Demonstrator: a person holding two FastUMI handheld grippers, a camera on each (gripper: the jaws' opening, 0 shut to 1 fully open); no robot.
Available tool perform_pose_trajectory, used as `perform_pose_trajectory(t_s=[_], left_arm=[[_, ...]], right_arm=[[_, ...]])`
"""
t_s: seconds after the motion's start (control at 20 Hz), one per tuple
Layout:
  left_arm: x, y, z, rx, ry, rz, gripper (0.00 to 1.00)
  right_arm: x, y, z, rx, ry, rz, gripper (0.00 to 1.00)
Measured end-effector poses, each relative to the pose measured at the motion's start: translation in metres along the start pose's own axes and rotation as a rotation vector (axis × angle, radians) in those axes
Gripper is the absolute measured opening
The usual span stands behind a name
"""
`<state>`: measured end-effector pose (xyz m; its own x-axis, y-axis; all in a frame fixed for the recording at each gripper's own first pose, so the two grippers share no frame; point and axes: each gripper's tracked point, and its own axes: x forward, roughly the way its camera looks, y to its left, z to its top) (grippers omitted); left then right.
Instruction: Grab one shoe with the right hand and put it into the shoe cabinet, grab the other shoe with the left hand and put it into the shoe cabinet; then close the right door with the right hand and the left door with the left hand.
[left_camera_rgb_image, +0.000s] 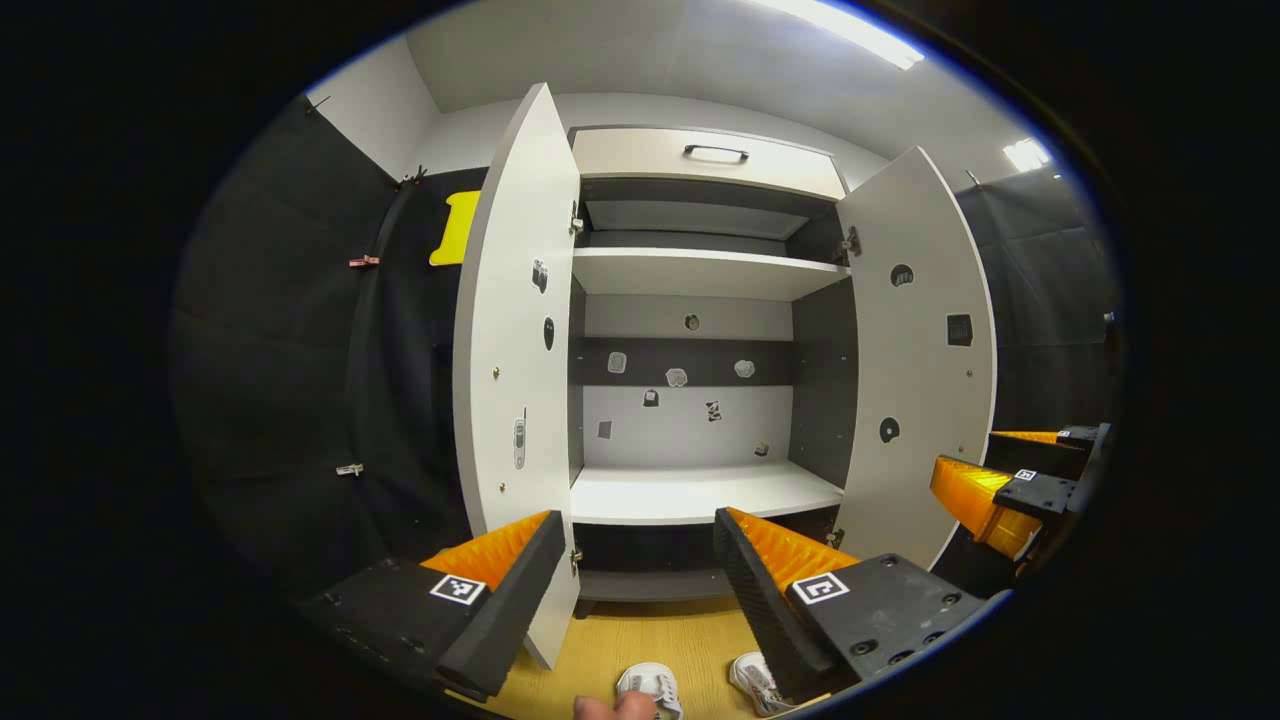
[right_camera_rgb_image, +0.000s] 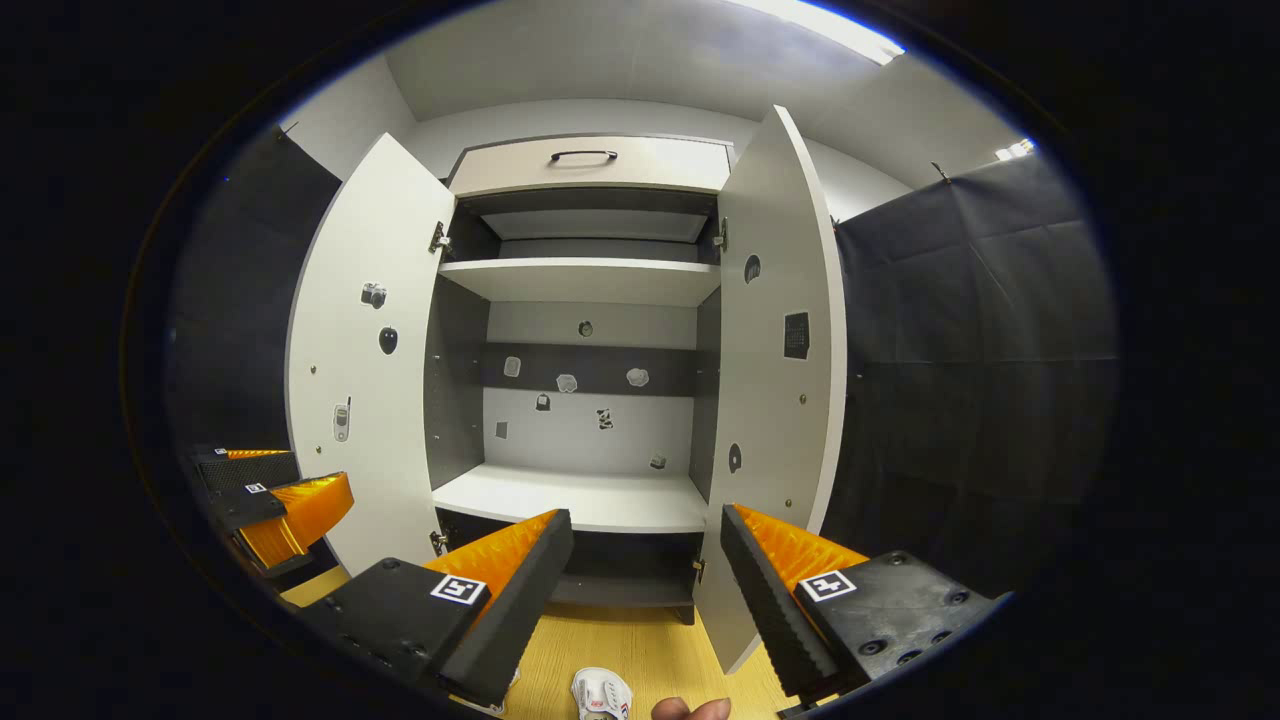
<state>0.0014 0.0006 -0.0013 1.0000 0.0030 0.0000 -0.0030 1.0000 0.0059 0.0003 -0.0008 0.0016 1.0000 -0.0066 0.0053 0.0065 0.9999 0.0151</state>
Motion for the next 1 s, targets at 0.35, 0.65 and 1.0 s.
perform_pose_trajectory(t_s=[0.35, 0.65, 1.0], left_arm=[[0.000, 0.001, 0.000, -0.004, -0.005, 0.005, 0.95], [-0.005, 0.008, -0.001, -0.008, -0.013, 0.025, 0.95], [-0.017, 0.024, -0.017, 0.005, -0.006, 0.058, 0.95]], right_arm=[[0.001, 0.000, -0.002, 0.006, 0.007, 0.002, 0.98], [-0.003, 0.017, -0.045, 0.023, 0.134, 0.064, 0.98], [-0.030, 0.043, -0.165, 0.074, 0.399, 0.149, 0.98]])
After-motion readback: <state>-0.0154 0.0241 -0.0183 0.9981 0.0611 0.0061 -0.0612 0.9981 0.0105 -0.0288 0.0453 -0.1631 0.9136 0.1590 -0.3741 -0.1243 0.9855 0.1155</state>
